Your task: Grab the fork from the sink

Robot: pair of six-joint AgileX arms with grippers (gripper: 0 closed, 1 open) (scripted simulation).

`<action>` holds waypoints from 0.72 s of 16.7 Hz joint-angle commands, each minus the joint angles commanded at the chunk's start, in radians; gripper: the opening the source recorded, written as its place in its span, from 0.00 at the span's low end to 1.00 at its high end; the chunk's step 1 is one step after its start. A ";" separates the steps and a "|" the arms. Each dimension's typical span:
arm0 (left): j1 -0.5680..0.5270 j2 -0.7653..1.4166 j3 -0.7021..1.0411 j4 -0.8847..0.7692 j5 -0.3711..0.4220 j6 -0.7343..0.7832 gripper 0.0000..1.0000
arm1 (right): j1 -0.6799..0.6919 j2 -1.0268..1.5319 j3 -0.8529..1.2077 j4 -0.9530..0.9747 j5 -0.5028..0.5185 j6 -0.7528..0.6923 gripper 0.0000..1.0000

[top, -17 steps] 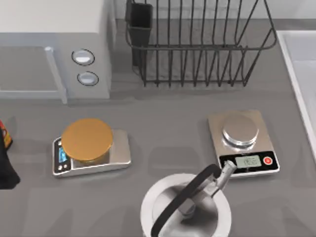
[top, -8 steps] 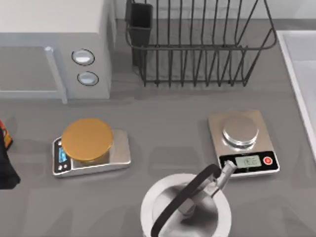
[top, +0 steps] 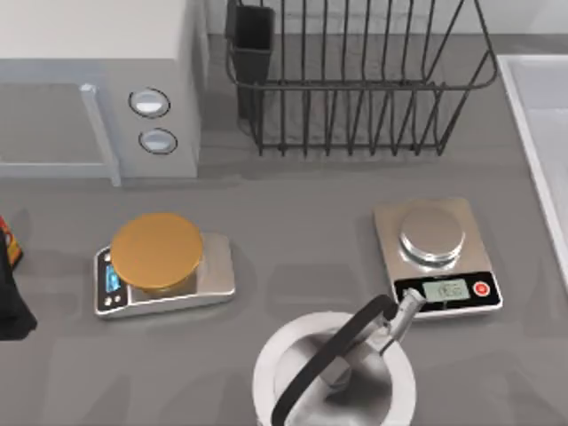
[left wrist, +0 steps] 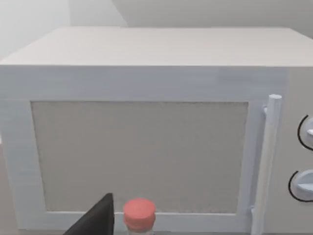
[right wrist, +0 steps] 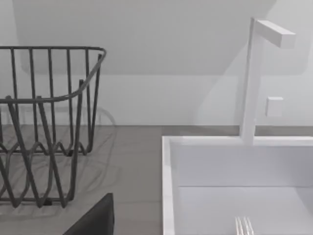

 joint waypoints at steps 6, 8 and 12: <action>0.000 0.000 0.000 0.000 0.000 0.000 1.00 | -0.002 0.029 0.026 -0.015 0.000 -0.002 1.00; 0.000 0.000 0.000 0.000 0.000 0.000 1.00 | -0.008 0.096 0.086 -0.050 0.000 -0.007 1.00; 0.000 0.000 0.000 0.000 0.000 0.000 1.00 | -0.027 0.340 0.302 -0.178 0.001 -0.025 1.00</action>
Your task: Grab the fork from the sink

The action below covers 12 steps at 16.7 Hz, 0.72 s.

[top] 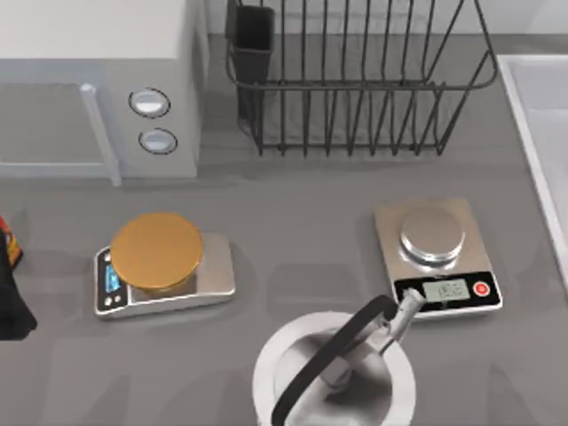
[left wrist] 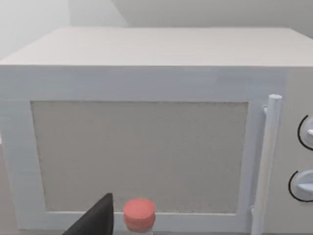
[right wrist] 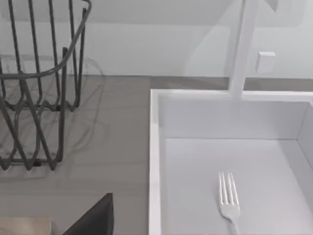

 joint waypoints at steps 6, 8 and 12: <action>0.000 0.000 0.000 0.000 0.000 0.000 1.00 | -0.044 0.542 0.482 -0.283 0.002 -0.041 1.00; 0.000 0.000 0.000 0.000 0.000 0.000 1.00 | -0.061 0.748 0.666 -0.392 0.003 -0.056 1.00; 0.000 0.000 0.000 0.000 0.000 0.000 1.00 | -0.095 1.165 1.038 -0.613 0.004 -0.086 1.00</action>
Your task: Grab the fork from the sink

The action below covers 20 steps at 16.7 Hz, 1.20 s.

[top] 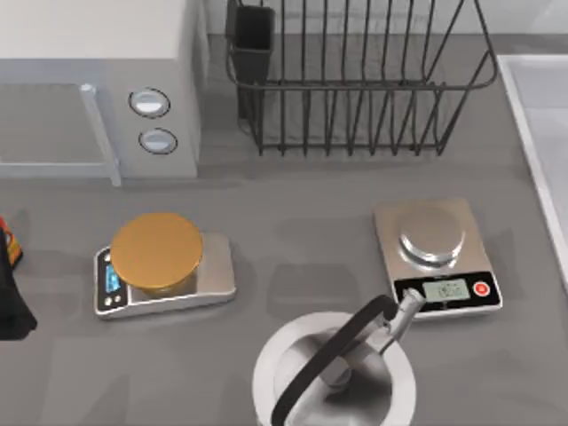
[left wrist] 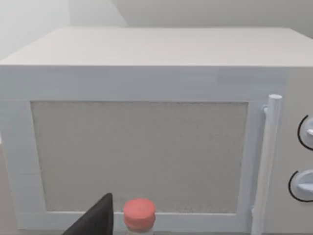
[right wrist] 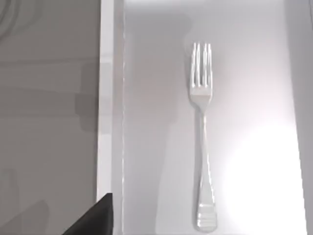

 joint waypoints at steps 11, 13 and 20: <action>0.000 0.000 0.000 0.000 0.000 0.000 1.00 | -0.071 0.870 0.774 -0.463 0.001 -0.061 1.00; 0.000 0.000 0.000 0.000 0.000 0.000 1.00 | -0.076 0.935 0.831 -0.497 0.001 -0.065 1.00; 0.000 0.000 0.000 0.000 0.000 0.000 1.00 | -0.072 0.959 0.850 -0.508 0.001 -0.066 1.00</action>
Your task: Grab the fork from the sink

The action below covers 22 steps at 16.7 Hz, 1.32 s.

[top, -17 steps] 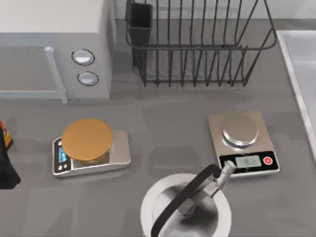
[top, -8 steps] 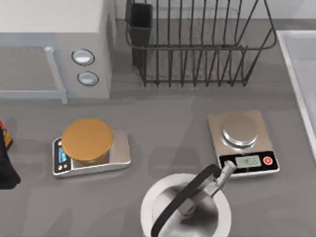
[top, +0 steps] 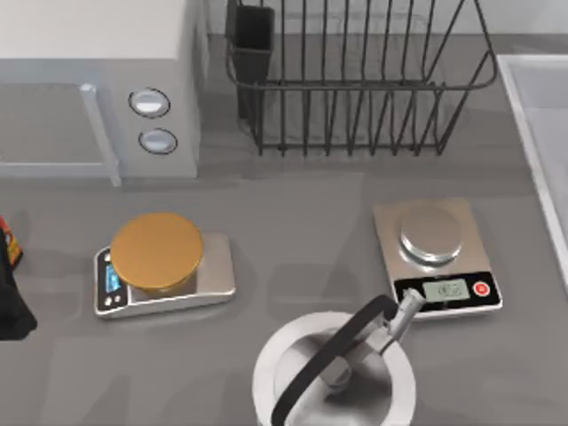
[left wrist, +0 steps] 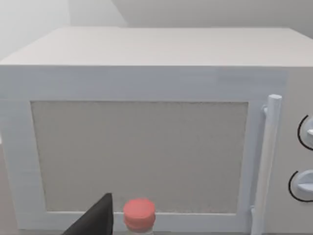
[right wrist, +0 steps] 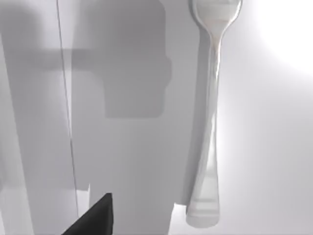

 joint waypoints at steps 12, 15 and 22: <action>0.000 0.000 0.000 0.000 0.000 0.000 1.00 | -0.004 0.178 -0.239 0.422 0.002 0.002 1.00; 0.000 0.000 0.000 0.000 0.000 0.000 1.00 | -0.005 0.187 -0.248 0.436 0.002 0.002 1.00; 0.000 0.000 0.000 0.000 0.000 0.000 1.00 | -0.005 0.187 -0.248 0.436 0.002 0.002 0.62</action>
